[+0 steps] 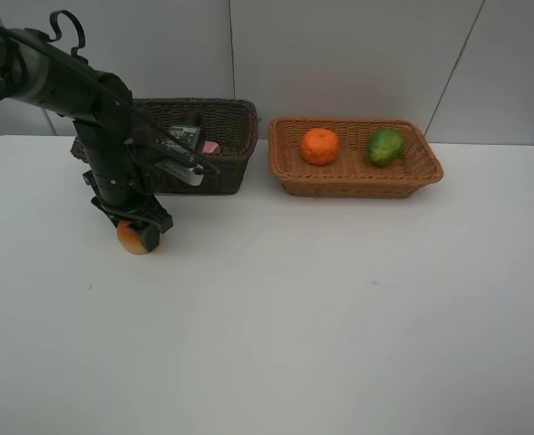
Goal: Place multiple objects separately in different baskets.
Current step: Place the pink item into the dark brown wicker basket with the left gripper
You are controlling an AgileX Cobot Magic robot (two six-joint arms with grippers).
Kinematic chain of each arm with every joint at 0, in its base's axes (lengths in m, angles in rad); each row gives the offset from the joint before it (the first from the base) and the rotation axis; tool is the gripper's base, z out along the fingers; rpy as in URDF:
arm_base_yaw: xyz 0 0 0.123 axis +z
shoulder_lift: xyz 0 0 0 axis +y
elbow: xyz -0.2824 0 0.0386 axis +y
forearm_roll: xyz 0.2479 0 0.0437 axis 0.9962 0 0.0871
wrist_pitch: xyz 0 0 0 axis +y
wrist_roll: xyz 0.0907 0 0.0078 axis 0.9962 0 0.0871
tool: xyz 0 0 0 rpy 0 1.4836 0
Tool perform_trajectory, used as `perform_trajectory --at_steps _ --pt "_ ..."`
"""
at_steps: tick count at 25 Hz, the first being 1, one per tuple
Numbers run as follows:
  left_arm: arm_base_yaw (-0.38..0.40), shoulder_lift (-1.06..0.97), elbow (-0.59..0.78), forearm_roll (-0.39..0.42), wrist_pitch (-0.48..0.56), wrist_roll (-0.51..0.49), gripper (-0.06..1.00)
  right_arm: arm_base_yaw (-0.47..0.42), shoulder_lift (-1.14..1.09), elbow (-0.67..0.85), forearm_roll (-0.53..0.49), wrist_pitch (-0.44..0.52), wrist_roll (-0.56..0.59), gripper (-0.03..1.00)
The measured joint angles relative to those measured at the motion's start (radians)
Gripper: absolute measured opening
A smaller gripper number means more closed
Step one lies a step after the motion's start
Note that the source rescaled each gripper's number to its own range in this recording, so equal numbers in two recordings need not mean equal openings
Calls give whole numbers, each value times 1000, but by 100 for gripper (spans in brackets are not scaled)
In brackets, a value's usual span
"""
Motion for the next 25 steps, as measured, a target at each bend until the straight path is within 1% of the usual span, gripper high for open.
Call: perform_trajectory --at_steps 9,13,18,20,25 --pt "-28 -23 0 -7 30 0 74 0 0 0 0 0 0 79" --pt "-48 -75 0 -34 32 -1 74 0 0 0 0 0 0 79" --pt "-103 -109 0 -89 32 -2 74 0 0 0 0 0 0 79" --pt "-133 -116 -6 -98 32 -2 74 0 0 0 0 0 0 79" --pt "-210 -116 -97 -127 39 -2 74 0 0 0 0 0 0 79"
